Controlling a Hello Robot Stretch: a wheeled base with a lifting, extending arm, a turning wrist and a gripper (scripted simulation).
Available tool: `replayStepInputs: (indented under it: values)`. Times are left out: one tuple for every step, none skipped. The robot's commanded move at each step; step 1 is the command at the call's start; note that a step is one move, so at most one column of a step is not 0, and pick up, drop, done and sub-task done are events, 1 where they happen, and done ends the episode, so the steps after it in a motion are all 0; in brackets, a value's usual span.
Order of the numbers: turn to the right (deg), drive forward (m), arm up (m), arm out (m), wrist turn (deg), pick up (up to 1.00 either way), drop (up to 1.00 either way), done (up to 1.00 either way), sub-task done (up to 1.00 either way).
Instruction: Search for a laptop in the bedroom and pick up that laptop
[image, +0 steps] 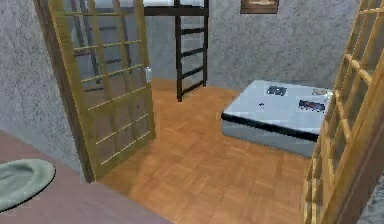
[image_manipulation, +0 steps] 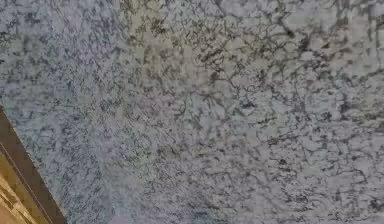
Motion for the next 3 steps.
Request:
replayStepInputs:
  values:
    - [0.0,1.0,0.0,0.0,0.0,0.0,0.0,0.0,0.0]
    - [0.0,1.0,0.0,0.0,0.0,0.0,0.0,0.0,0.0]
    - [9.0,0.0,0.0,0.0,0.0,0.0,0.0,0.0,0.0]
